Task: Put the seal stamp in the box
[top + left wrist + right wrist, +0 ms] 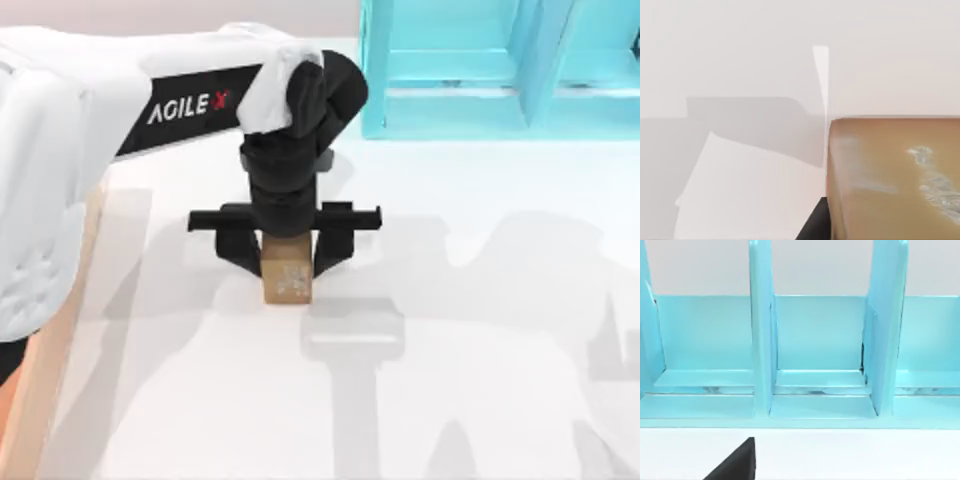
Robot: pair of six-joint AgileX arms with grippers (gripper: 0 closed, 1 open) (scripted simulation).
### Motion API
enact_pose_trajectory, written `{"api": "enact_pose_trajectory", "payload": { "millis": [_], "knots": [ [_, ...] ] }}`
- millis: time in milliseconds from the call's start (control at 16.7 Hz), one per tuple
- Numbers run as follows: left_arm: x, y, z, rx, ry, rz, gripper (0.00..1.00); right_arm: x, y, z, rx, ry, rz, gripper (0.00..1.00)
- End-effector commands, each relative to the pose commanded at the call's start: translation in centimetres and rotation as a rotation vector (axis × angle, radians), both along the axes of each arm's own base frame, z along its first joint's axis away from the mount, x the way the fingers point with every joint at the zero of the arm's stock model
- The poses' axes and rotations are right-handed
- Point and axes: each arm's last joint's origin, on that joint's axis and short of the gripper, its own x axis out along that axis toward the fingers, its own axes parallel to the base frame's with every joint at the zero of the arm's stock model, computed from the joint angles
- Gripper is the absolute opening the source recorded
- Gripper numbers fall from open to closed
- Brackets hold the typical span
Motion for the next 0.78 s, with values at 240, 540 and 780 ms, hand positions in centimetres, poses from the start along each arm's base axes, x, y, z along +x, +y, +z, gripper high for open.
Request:
{"api": "enact_pose_trajectory", "payload": {
  "millis": [240, 540, 780],
  "knots": [
    [0.00, 0.00, 0.00, 0.000, 0.000, 0.000, 0.02, 0.00, 0.00, 0.00, 0.000, 0.000, 0.000, 1.00],
    [0.00, 0.00, 0.00, 0.000, 0.000, 0.000, 0.00, 0.00, 0.00, 0.00, 0.000, 0.000, 0.000, 1.00],
    [0.01, 0.00, 0.07, -0.001, -0.001, -0.001, 0.00, 0.00, 0.00, 0.00, 0.000, 0.000, 0.000, 1.00]
  ]
}}
